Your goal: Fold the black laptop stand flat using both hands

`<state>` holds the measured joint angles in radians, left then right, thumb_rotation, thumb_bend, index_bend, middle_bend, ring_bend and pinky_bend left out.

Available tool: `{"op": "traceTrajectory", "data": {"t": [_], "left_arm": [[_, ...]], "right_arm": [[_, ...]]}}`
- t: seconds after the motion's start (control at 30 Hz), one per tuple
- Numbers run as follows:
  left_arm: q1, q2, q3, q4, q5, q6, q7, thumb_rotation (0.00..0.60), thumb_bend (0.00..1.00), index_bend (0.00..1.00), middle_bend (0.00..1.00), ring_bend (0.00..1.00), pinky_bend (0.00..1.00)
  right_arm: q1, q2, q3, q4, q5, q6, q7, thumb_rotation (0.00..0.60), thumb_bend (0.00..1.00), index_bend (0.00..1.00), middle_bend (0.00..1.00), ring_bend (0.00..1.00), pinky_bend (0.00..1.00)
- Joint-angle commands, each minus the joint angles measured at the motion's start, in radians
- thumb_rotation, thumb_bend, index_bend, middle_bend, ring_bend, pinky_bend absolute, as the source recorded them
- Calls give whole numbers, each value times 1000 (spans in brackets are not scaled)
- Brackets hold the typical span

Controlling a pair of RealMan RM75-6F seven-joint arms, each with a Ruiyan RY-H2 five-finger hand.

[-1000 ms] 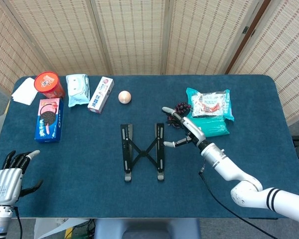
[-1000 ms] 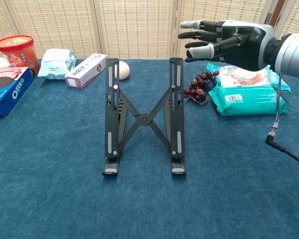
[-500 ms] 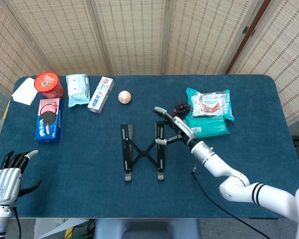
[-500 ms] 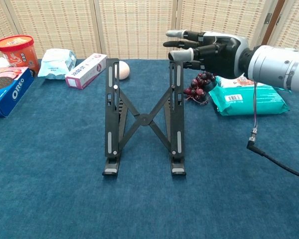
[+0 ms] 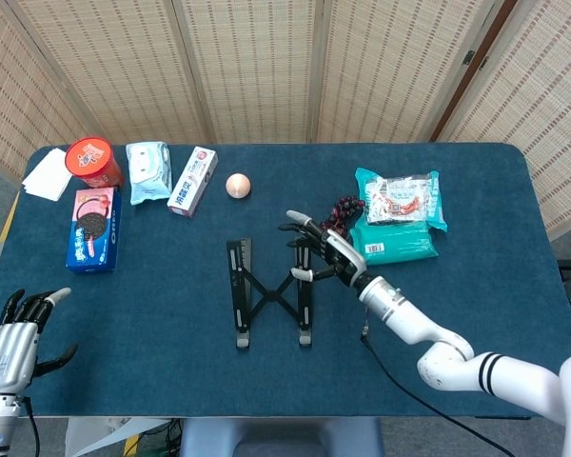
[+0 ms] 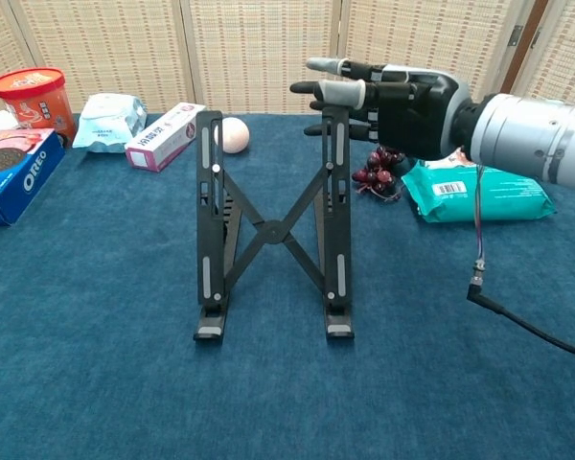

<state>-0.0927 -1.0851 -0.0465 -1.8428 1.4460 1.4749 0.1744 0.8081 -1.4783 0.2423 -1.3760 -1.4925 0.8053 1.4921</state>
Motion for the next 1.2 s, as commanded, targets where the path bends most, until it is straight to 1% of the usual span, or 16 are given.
{"op": "traceTrajectory", "data": {"t": [0.03, 0.23, 0.37, 0.6, 0.8, 0.97, 1.07, 1.2], "left_arm": [[0, 1, 0, -1, 0, 0, -2, 600, 193, 171, 207, 166, 65], [-3, 2, -1, -4, 3, -2, 0, 600, 193, 171, 207, 166, 64], [-4, -1, 0, -6, 4, -3, 3, 600, 193, 172, 207, 166, 65], [-1, 1, 0, -5, 6, 1, 0, 600, 193, 172, 207, 166, 64], [0, 2, 3, 0, 8, 0, -5, 600, 193, 171, 207, 166, 65], [0, 1, 3, 3, 9, 0, -8, 600, 193, 172, 207, 166, 64], [-2, 0, 3, 4, 9, -4, -7, 600, 193, 172, 207, 166, 64], [-4, -2, 3, 3, 10, -6, -4, 600, 192, 171, 207, 166, 64]], "right_arm": [[-19, 37, -27, -43, -48, 51, 34, 600, 86, 0, 189, 31, 175], [-43, 100, -67, -136, -119, 140, 54, 600, 86, 0, 190, 31, 175], [-58, 150, -105, -227, -172, 194, 26, 600, 86, 0, 190, 31, 175], [-81, 204, -173, -345, -232, 257, -50, 600, 86, 0, 189, 31, 175], [-97, 220, -214, -394, -242, 284, -111, 600, 86, 0, 189, 31, 175], [-110, 226, -246, -416, -258, 309, -152, 600, 86, 0, 188, 31, 175], [-113, 226, -254, -418, -256, 318, -174, 600, 86, 0, 183, 31, 176], [-109, 216, -250, -402, -230, 311, -206, 600, 86, 0, 183, 31, 176]]}}
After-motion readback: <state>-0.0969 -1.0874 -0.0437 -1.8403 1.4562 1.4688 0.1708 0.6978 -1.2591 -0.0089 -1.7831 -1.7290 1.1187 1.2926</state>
